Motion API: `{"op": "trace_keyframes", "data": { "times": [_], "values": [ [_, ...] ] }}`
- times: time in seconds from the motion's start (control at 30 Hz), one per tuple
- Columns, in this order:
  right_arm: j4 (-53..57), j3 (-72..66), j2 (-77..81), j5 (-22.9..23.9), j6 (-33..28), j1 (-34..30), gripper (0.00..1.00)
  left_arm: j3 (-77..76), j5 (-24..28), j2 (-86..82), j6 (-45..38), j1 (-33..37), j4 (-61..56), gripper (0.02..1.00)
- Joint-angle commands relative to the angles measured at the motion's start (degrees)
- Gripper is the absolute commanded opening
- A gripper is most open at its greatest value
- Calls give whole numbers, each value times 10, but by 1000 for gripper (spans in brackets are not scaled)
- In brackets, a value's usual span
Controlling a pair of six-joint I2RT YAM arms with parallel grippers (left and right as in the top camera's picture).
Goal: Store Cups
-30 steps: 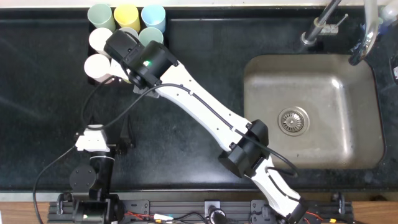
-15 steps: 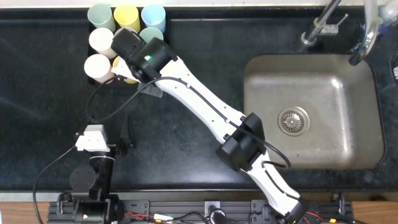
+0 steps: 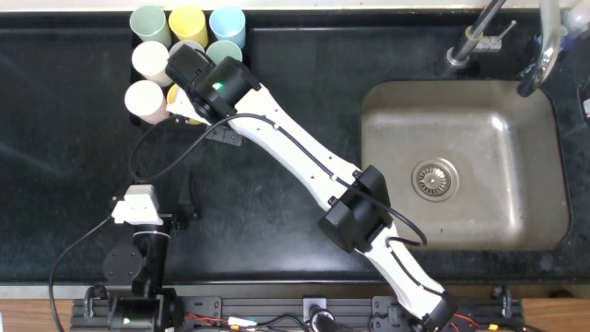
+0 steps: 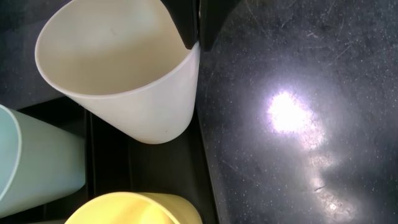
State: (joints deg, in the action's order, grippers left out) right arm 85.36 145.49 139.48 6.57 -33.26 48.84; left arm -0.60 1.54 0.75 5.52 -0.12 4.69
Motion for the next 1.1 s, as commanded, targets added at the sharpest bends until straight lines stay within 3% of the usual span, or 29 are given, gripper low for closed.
{"op": "trace_keyframes", "data": {
  "times": [0.03,0.9,1.1],
  "values": [
    [5,15,9,-19,-6,0,42,0,5,-6,-12,2,2,1000],
    [-28,-36,10,-20,-28,-7,45,0,5,-6,-12,2,2,1000],
    [-37,-36,25,5,-30,-12,42,0,5,-6,-12,2,2,1000]
  ]
}}
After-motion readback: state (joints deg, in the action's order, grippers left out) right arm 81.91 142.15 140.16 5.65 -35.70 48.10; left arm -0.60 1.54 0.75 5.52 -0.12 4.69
